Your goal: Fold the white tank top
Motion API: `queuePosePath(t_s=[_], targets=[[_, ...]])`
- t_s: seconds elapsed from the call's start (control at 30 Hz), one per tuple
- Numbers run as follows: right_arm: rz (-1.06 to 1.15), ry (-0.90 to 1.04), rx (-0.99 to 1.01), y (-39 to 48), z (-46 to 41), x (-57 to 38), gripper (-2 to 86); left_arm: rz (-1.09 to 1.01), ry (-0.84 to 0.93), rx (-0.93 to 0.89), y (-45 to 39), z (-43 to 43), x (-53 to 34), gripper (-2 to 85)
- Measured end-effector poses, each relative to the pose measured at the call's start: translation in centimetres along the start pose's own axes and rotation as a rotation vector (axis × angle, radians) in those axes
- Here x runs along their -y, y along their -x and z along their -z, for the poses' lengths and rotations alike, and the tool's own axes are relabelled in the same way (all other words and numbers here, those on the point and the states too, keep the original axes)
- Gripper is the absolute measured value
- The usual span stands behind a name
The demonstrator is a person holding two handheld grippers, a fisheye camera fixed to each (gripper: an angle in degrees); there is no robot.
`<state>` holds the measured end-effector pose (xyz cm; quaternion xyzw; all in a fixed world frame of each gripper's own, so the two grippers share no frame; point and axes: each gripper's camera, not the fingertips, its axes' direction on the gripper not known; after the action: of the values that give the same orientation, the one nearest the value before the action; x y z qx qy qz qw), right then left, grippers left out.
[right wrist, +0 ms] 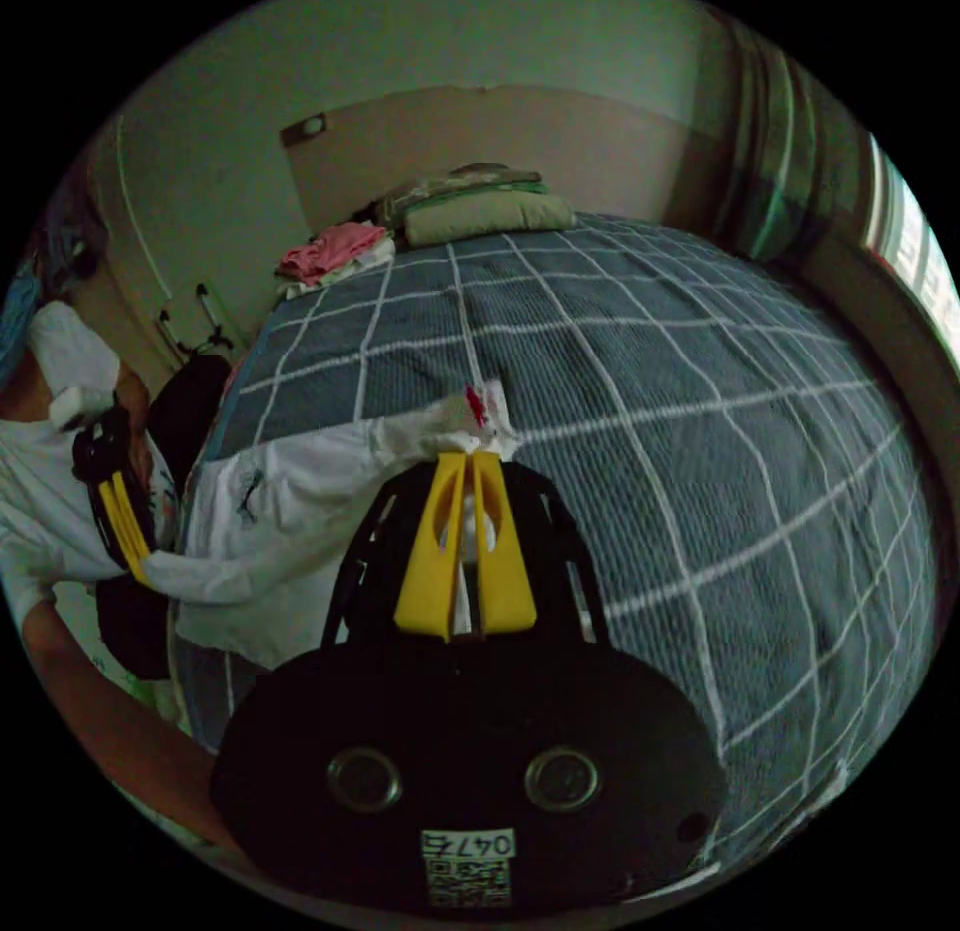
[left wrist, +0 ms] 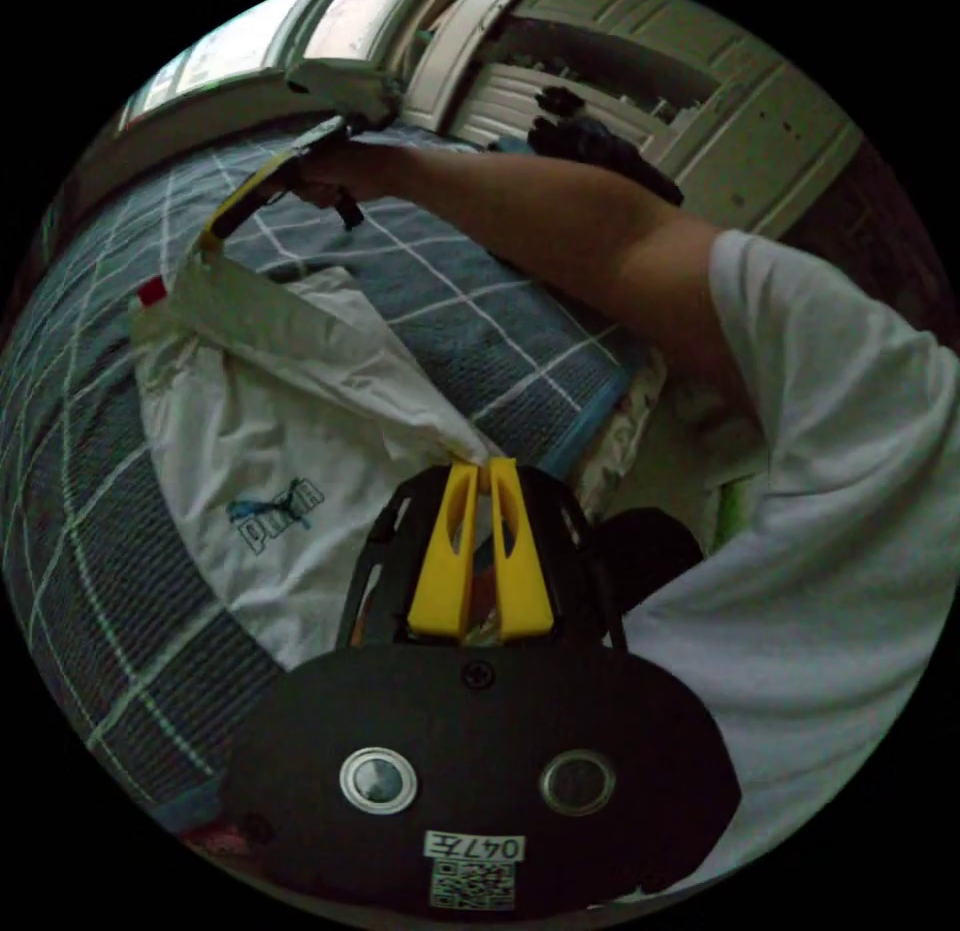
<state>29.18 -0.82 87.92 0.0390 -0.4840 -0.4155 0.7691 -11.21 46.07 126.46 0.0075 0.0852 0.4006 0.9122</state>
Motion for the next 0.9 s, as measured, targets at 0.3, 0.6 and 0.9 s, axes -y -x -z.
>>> queuePosePath(t_s=[0.3,0.6,0.9], targets=[[-0.294,-0.107,-0.126,-0.9,5.2,-10.6,3.4,0.001,0.029,-0.036,-6.2,-5.9,4.4,8.4],[-0.071,-0.003,-0.305,11.4,5.3,-8.0,0.2,-0.092,-0.065,0.002,-12.6,-5.8,5.9,9.3],[-0.240,0.163,-0.416,12.9,5.7,-13.6,-0.3,0.019,0.024,0.075,-12.2,-11.0,7.8,7.5]])
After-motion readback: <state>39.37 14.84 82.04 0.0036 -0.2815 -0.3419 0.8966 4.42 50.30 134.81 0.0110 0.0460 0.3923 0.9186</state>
